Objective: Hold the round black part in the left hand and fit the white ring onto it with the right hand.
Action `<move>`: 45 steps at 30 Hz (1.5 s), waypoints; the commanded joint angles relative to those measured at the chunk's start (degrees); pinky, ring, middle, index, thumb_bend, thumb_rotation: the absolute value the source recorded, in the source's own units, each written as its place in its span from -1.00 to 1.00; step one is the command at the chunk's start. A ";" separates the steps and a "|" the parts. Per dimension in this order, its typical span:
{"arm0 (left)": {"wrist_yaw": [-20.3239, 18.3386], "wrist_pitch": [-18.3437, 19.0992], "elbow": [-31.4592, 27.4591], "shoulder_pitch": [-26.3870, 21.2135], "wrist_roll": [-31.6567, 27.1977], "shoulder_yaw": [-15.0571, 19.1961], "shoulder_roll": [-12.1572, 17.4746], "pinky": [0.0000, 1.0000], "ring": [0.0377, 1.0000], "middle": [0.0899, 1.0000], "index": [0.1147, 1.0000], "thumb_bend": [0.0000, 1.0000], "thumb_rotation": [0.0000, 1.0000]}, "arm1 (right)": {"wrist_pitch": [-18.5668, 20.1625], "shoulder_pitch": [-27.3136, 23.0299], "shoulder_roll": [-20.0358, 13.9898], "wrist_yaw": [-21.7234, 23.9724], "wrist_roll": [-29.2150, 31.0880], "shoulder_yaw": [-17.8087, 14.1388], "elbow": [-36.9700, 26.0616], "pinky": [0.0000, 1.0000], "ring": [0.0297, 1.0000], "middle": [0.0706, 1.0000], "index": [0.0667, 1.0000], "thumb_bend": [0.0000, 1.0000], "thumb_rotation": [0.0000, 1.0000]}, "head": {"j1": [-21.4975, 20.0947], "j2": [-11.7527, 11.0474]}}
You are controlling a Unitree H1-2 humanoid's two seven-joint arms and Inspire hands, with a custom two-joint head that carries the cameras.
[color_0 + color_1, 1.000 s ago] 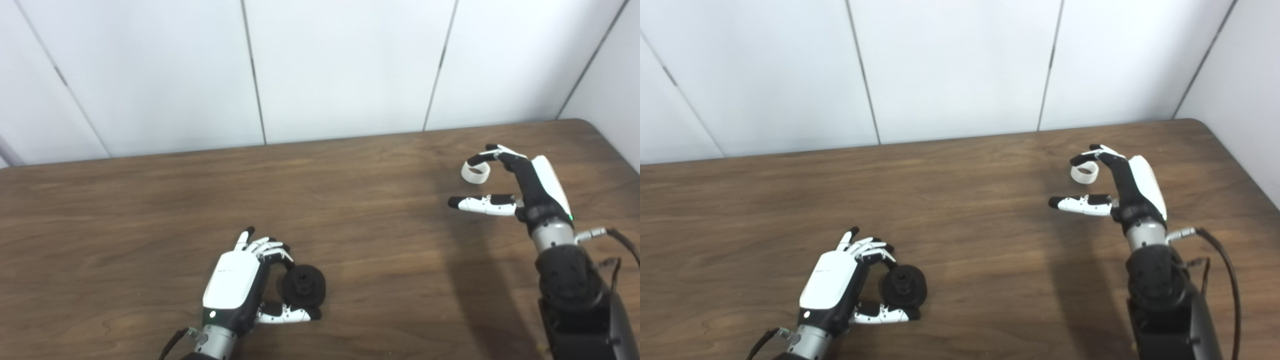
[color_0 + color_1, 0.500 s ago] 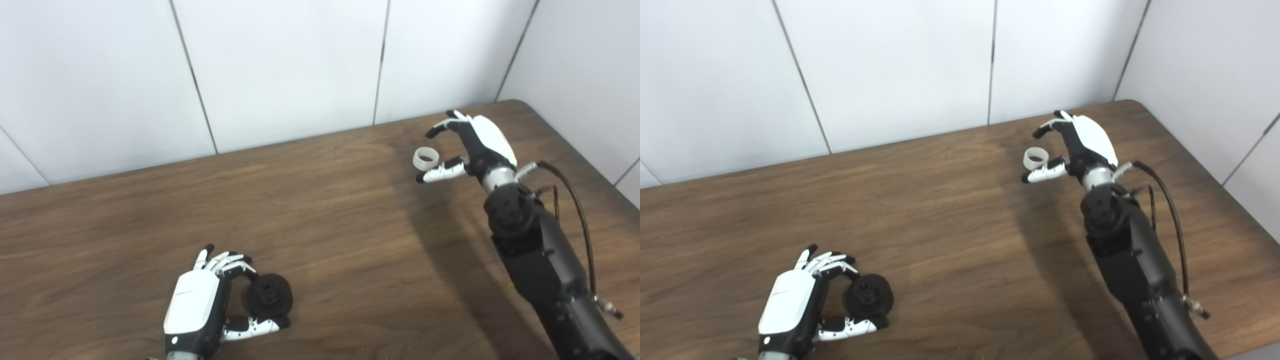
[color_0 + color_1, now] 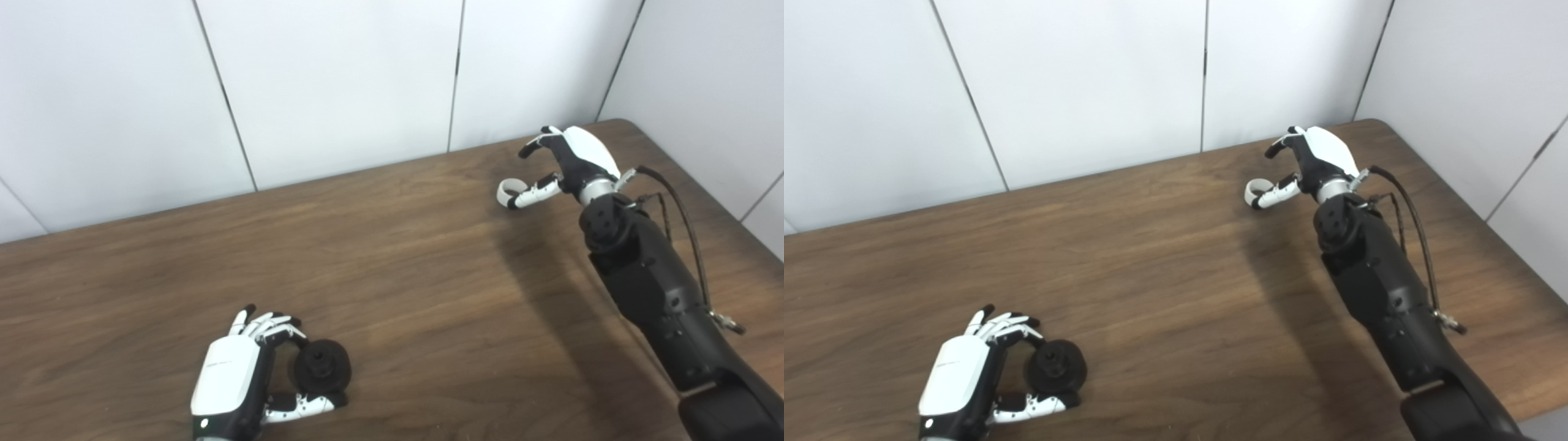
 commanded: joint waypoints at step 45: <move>-2.17 2.31 -0.69 2.07 2.21 -1.33 -0.13 0.95 0.64 0.44 -0.16 0.05 -0.90 | -0.03 -8.19 -0.52 -2.79 1.68 3.89 12.26 1.00 0.93 0.73 0.24 0.71 -0.62 | 3.94 -0.05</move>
